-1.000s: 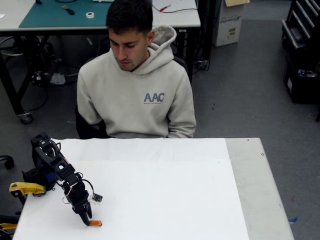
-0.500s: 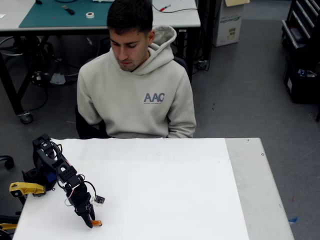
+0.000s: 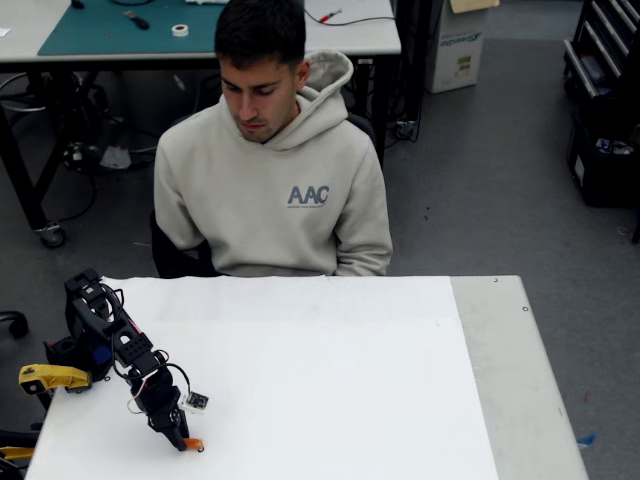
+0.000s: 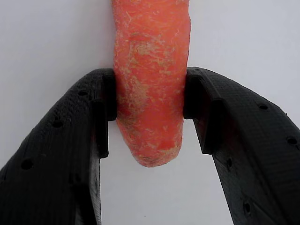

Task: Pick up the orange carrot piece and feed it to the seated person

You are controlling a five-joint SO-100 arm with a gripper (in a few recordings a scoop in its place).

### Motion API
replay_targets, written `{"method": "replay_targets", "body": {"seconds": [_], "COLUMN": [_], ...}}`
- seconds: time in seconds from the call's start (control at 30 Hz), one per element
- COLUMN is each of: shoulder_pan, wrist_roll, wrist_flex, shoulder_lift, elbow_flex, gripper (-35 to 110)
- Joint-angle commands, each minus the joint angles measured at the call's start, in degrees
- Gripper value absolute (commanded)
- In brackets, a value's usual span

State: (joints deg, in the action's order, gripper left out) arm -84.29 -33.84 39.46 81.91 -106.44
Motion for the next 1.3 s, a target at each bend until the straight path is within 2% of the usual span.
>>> {"method": "replay_targets", "body": {"seconds": [0.0, 0.4, 1.27], "shoulder_pan": [-0.26, 2.81, 36.04], "wrist_roll": [-0.44, -0.44, -0.44], "wrist_flex": [0.35, 0.26, 0.26], "shoulder_lift": [0.88, 8.88, 30.32], "elbow_flex": [2.64, 4.66, 11.25], "gripper": [-2, -2, -2]}}
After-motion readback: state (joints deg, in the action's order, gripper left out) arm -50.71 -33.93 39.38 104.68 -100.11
